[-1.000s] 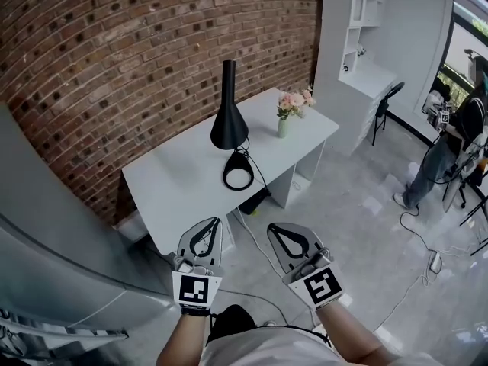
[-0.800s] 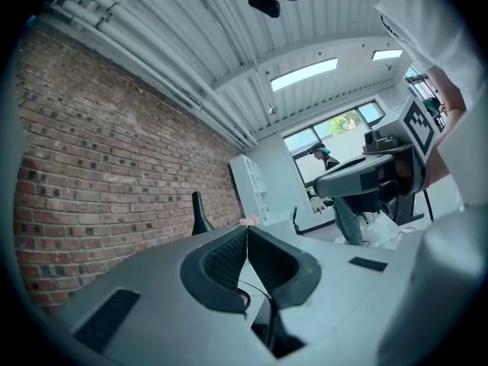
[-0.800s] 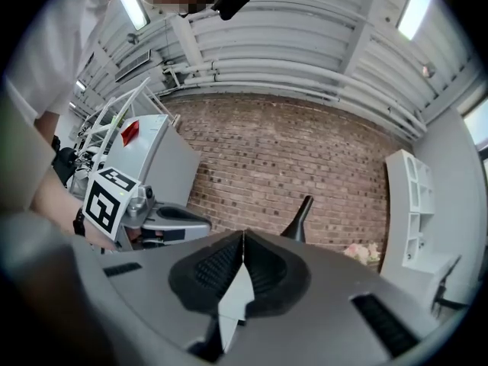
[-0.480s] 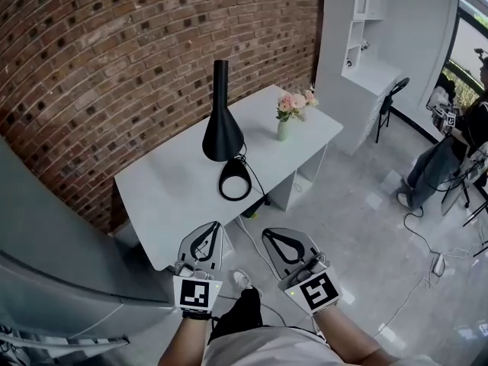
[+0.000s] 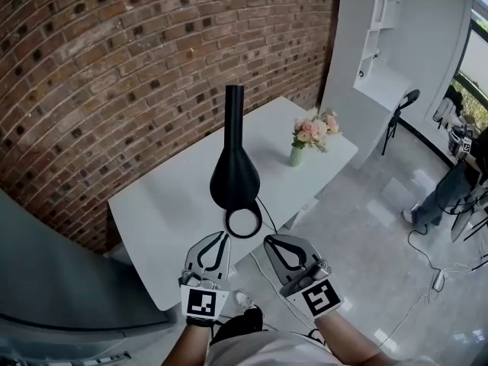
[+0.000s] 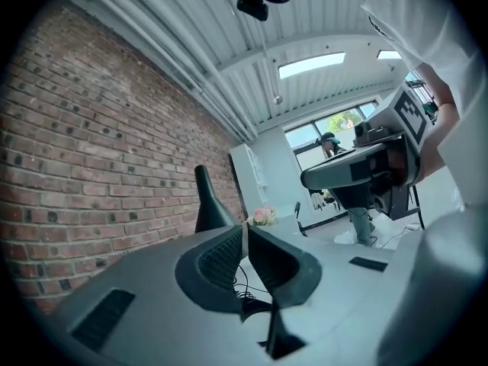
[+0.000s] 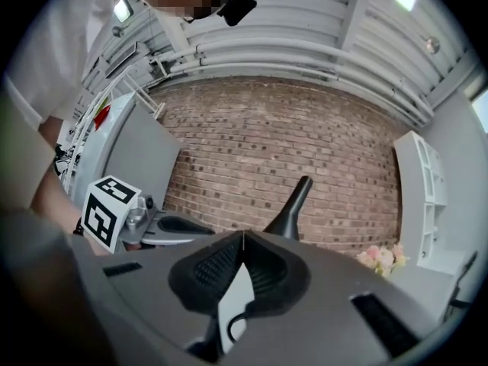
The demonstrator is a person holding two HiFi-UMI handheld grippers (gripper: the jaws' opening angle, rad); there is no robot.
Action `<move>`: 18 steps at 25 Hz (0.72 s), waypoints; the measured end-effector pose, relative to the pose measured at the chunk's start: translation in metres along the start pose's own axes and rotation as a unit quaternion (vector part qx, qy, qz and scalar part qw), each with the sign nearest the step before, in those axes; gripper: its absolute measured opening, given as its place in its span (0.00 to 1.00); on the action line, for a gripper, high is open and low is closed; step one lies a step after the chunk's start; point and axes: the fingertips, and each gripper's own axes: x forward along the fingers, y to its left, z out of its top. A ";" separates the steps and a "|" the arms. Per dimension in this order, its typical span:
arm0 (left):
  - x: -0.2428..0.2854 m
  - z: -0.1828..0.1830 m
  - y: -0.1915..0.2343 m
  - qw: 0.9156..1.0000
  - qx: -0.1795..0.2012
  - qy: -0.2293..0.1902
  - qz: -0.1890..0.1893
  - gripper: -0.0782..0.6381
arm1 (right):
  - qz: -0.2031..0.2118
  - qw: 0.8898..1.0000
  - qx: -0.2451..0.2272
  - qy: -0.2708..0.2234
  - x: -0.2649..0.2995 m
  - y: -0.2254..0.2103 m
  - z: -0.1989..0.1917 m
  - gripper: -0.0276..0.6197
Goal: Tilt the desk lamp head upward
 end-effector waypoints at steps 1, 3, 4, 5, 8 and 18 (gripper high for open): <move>0.007 -0.005 0.007 1.000 0.000 -0.001 -0.002 0.12 | 0.003 1.000 -0.001 0.002 0.013 -0.006 -0.003 0.07; 0.019 -0.018 0.017 1.000 0.002 0.003 -0.015 0.12 | 0.008 1.000 -0.004 0.006 0.038 -0.016 -0.008 0.07; 0.026 -0.025 0.021 1.000 0.000 0.007 -0.022 0.12 | 0.008 1.000 -0.002 0.009 0.050 -0.021 -0.012 0.07; 0.032 -0.032 0.025 1.000 -0.005 0.011 -0.028 0.12 | 0.008 1.000 0.001 0.013 0.060 -0.026 -0.015 0.07; 0.052 -0.048 0.038 0.999 -0.032 0.017 -0.033 0.15 | 0.010 1.000 0.004 0.021 0.089 -0.038 -0.019 0.07; 0.066 -0.095 0.034 0.995 -0.061 0.060 -0.044 0.31 | 0.009 0.999 0.019 0.025 0.115 -0.064 -0.036 0.07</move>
